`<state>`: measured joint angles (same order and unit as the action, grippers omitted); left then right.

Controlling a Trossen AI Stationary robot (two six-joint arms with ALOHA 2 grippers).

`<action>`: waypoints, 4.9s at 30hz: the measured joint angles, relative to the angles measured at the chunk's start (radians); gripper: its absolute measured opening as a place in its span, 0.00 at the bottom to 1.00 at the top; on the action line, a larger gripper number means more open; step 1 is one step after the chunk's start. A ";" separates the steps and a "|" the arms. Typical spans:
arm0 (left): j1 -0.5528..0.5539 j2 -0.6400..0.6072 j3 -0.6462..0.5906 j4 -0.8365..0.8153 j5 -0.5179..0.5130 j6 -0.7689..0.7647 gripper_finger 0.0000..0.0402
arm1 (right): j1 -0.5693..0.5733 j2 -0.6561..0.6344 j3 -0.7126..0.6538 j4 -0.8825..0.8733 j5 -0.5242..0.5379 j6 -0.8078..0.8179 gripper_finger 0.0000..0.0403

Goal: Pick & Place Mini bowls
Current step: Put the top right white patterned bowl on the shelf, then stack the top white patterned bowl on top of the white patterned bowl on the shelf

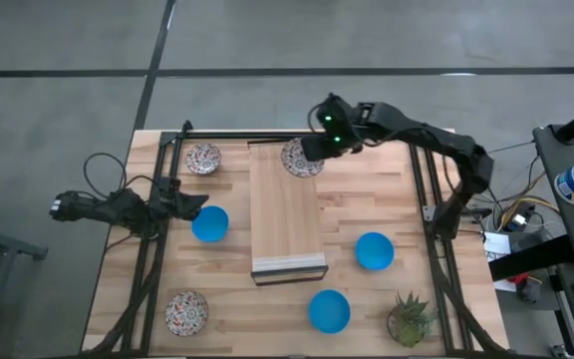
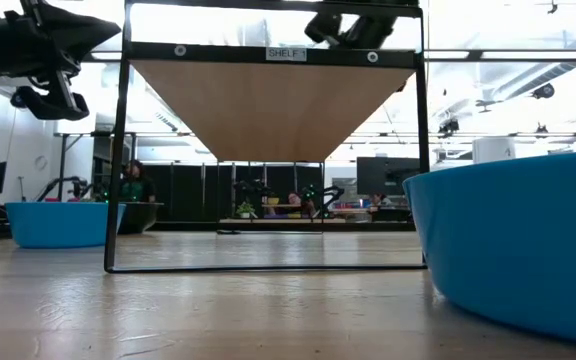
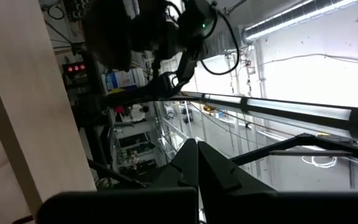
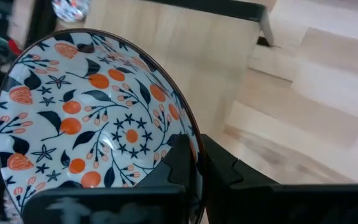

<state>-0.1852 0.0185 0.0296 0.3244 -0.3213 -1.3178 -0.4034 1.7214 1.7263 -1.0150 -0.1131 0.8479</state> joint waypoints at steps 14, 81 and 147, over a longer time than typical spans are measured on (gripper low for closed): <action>0.000 0.000 0.000 -0.003 0.010 0.000 0.00 | 0.007 0.314 0.370 -0.150 -0.018 -0.117 0.03; 0.000 0.019 -0.002 -0.065 -0.001 -0.078 0.00 | 0.030 0.392 0.569 -0.424 0.011 -0.265 0.36; 1.267 1.289 0.977 -1.399 0.285 0.630 0.31 | 0.013 0.099 0.626 -0.402 0.193 -0.575 0.29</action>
<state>1.0822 1.3073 1.0069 -1.0748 -0.0360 -0.6882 -0.3908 1.8202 2.3522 -1.4171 0.0797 0.2733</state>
